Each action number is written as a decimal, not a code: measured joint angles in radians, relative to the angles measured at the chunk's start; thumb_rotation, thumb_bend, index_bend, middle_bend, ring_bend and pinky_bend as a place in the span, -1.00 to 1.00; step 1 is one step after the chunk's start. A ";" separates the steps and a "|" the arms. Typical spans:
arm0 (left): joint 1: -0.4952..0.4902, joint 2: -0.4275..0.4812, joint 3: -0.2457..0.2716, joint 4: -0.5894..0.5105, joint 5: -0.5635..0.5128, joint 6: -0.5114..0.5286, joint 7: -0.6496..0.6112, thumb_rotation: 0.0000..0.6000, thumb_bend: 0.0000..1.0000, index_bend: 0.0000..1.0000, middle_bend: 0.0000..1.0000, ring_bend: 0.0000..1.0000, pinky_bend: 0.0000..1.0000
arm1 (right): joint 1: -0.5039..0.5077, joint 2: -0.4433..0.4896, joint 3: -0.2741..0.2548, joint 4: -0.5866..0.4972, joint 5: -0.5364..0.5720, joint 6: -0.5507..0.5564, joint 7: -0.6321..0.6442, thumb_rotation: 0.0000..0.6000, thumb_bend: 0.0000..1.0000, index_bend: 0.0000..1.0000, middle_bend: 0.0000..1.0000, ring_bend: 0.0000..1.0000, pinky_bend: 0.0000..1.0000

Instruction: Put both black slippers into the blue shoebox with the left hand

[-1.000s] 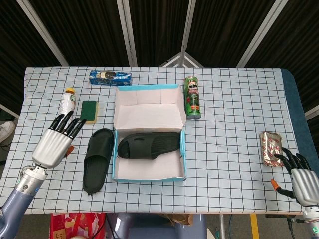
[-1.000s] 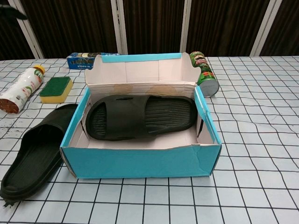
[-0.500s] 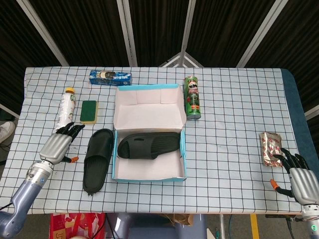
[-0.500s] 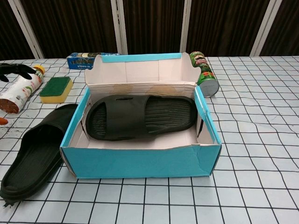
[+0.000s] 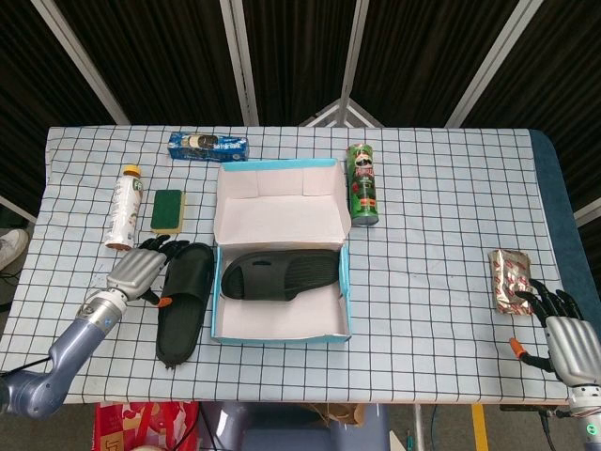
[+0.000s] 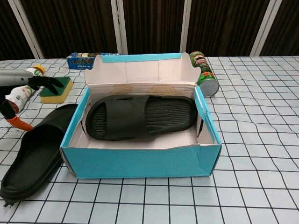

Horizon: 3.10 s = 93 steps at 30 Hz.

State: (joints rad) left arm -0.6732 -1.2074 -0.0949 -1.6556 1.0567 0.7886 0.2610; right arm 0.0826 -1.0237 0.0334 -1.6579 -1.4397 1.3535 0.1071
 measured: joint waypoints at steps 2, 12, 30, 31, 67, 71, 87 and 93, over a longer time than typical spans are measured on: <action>-0.022 -0.003 0.001 0.005 -0.029 -0.020 0.030 1.00 -0.77 -0.90 -0.76 -0.99 -0.82 | 0.001 0.000 0.000 -0.002 0.004 -0.004 -0.004 1.00 -0.39 -0.57 -0.81 -0.68 -0.83; -0.107 -0.074 0.029 0.045 -0.152 -0.048 0.159 1.00 -0.75 -0.81 -0.65 -0.99 -0.82 | 0.003 0.002 0.000 -0.007 0.013 -0.013 -0.013 1.00 -0.39 -0.58 -0.81 -0.68 -0.83; -0.116 -0.153 0.067 0.119 -0.127 0.035 0.193 1.00 -0.18 0.09 0.08 -0.76 -0.82 | 0.009 0.009 -0.004 -0.015 0.016 -0.031 -0.014 1.00 -0.39 -0.58 -0.81 -0.68 -0.83; -0.114 -0.156 0.068 0.121 -0.122 0.044 0.197 1.00 -0.14 0.13 0.11 -0.74 -0.82 | 0.009 0.010 -0.004 -0.016 0.017 -0.031 -0.015 1.00 -0.39 -0.58 -0.81 -0.68 -0.83; -0.305 0.076 -0.029 -0.067 0.847 0.319 0.541 1.00 -0.08 0.14 0.14 -0.72 -0.80 | -0.010 0.029 -0.009 -0.013 -0.012 0.006 0.048 1.00 -0.39 -0.58 -0.81 -0.68 -0.83; -0.349 -0.006 -0.026 -0.047 0.858 0.258 0.523 1.00 -0.08 0.13 0.13 -0.72 -0.80 | -0.009 0.030 -0.009 -0.012 -0.007 0.001 0.049 1.00 -0.39 -0.58 -0.81 -0.68 -0.83; -0.386 -0.198 0.022 0.082 0.866 0.187 0.411 1.00 -0.08 0.12 0.12 -0.73 -0.80 | -0.007 0.030 -0.008 -0.011 0.001 -0.008 0.050 1.00 -0.39 -0.58 -0.81 -0.68 -0.83; -0.396 -0.267 0.054 0.157 0.898 0.193 0.355 1.00 -0.08 0.12 0.12 -0.73 -0.80 | -0.007 0.031 -0.005 -0.011 0.009 -0.010 0.051 1.00 -0.39 -0.58 -0.81 -0.68 -0.83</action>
State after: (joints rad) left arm -1.0690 -1.4739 -0.0412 -1.4990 1.9547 0.9821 0.6157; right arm 0.0752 -0.9923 0.0282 -1.6688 -1.4312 1.3436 0.1583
